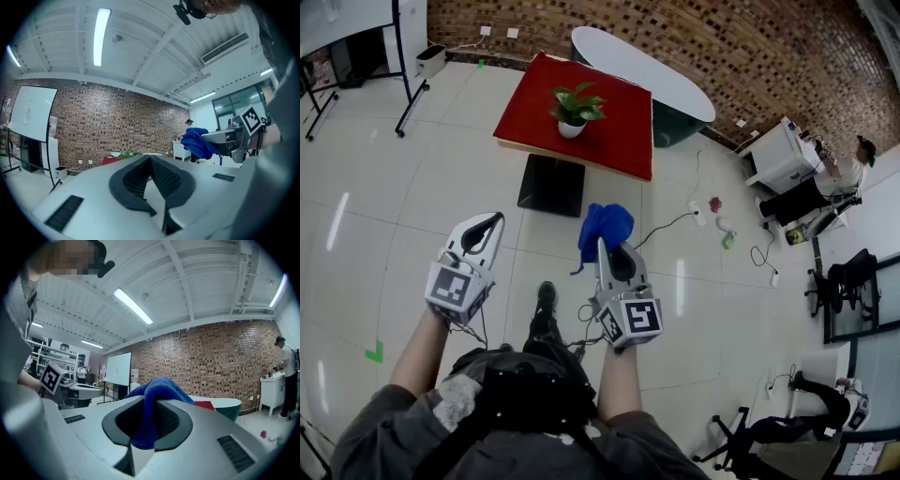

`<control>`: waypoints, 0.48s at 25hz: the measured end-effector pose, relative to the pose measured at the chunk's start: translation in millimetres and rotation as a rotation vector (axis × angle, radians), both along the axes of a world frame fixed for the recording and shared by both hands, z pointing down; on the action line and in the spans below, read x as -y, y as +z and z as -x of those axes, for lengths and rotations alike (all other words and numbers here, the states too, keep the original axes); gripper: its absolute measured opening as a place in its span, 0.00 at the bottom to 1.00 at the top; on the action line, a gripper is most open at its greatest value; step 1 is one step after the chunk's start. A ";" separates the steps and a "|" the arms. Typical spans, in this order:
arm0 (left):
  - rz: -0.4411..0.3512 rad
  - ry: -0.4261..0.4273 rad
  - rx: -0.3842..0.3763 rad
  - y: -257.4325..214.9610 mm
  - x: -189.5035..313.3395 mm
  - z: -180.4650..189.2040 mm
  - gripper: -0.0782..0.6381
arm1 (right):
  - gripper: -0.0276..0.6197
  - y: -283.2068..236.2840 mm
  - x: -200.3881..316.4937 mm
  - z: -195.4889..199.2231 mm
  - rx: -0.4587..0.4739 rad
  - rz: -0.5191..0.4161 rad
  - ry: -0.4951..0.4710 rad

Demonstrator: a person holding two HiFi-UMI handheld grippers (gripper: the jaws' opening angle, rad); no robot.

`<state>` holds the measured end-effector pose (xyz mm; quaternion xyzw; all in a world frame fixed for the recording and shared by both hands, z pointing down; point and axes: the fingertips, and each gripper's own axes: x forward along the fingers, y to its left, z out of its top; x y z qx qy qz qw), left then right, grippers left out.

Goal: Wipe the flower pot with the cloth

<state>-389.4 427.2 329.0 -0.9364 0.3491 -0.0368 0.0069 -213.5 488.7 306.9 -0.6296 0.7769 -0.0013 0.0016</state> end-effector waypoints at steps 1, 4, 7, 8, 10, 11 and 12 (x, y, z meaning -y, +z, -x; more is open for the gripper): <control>0.004 -0.003 -0.005 2.7 9.3 -6.7 0.14 | 0.13 2.9 10.3 -7.3 0.002 0.001 -0.002; 0.011 -0.013 -0.008 11.0 42.1 -29.2 0.14 | 0.13 11.2 45.6 -32.5 0.010 0.001 -0.007; 0.010 -0.027 0.008 22.9 85.4 -56.8 0.14 | 0.13 22.5 90.9 -64.5 0.010 0.003 -0.014; 0.013 -0.033 0.009 27.8 100.4 -66.5 0.14 | 0.13 27.0 107.2 -75.9 0.005 0.007 -0.017; 0.014 -0.050 0.005 34.7 130.5 -86.3 0.14 | 0.13 32.7 140.4 -100.7 -0.001 0.009 -0.021; 0.011 -0.063 0.004 35.5 146.0 -96.7 0.14 | 0.13 33.5 157.4 -114.2 0.000 0.010 -0.023; 0.006 -0.078 0.002 34.1 162.0 -107.9 0.14 | 0.13 33.1 174.8 -128.4 0.004 0.012 -0.025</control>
